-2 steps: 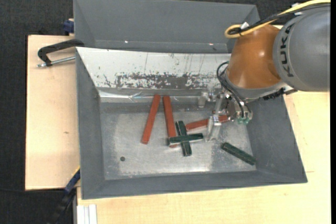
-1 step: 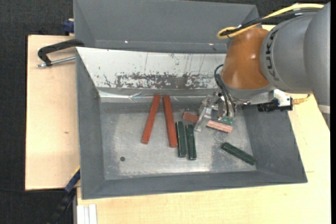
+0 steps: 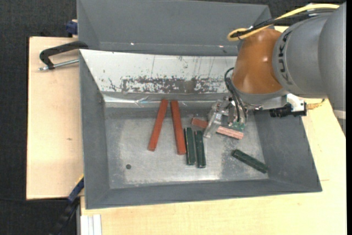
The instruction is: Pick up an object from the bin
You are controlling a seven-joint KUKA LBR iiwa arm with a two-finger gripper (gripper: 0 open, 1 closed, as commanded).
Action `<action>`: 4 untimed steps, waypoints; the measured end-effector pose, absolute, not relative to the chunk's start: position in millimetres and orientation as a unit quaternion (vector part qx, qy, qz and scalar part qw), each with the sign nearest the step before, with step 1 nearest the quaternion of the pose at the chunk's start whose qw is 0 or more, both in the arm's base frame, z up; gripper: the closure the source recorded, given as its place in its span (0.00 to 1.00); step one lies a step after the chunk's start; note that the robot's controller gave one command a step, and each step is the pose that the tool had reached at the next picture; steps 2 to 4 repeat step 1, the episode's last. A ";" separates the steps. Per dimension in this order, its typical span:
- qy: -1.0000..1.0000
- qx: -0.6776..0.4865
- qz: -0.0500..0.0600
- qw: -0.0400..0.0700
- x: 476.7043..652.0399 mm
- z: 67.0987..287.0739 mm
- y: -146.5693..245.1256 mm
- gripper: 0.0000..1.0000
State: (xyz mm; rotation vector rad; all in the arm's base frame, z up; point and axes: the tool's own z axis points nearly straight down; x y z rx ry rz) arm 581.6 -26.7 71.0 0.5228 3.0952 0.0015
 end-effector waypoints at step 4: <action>0.985 0.171 0.001 0.008 589.6 255.5 -23.5 1.00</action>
Offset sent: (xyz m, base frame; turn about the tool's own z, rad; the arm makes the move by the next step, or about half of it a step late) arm 0.0000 0.0000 0.0000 0.0000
